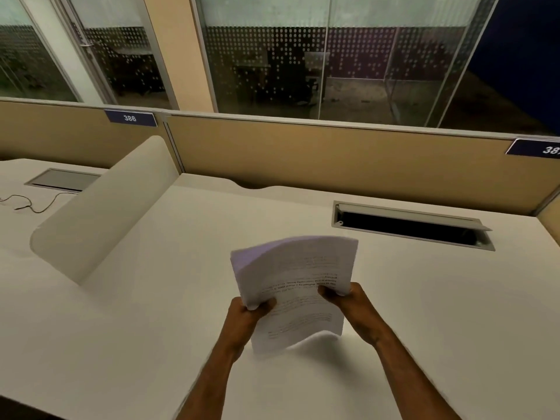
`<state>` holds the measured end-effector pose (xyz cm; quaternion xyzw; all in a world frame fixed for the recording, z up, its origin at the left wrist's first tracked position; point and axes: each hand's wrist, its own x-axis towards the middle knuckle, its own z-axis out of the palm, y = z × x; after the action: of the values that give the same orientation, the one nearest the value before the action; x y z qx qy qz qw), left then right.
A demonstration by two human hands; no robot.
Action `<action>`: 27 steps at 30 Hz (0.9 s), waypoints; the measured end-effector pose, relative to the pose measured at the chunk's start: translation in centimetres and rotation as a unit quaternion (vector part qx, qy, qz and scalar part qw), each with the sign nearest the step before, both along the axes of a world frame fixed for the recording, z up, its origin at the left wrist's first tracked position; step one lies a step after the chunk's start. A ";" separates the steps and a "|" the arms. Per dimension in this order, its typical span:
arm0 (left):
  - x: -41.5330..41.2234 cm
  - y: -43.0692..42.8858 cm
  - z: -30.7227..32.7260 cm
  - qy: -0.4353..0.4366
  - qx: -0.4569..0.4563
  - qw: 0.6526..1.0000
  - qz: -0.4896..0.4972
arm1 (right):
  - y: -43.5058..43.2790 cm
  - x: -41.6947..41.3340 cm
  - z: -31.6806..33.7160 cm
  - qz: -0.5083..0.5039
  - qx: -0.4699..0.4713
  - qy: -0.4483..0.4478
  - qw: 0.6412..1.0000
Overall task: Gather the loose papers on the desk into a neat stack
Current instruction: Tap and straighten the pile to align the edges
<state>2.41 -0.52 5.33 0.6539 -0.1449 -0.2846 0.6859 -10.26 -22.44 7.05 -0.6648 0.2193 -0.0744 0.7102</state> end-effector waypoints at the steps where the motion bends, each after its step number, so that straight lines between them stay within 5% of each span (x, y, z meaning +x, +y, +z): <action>1: 0.3 -0.1 0.3 0.003 -0.009 1.000 0.013 | -0.5 0.0 0.3 0.001 -0.004 -0.005 1.000; 10: 0.2 -2.7 4.8 0.110 -0.237 0.958 0.119 | -0.6 -2.1 -0.8 -0.013 0.121 -0.087 0.989; 14: -2.0 -4.2 3.9 0.161 -0.262 0.943 0.124 | 1.7 -0.1 1.4 -0.076 0.210 -0.147 0.963; 19: -1.5 -1.5 2.2 0.212 -0.265 0.936 0.093 | 0.4 -0.3 3.1 -0.108 0.154 -0.135 0.973; 24: 6.5 5.6 3.6 0.097 -0.175 0.976 0.082 | -3.0 -2.4 3.8 -0.075 0.089 -0.104 0.988; 27: 8.0 5.8 5.5 -0.028 -0.045 0.998 -0.029 | -3.2 -2.2 3.5 -0.033 0.060 -0.062 0.996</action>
<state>10.37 5.25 10.84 0.6253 -0.1958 -0.2795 0.7018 -12.42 -25.61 10.55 -0.6080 0.2006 -0.1253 0.7579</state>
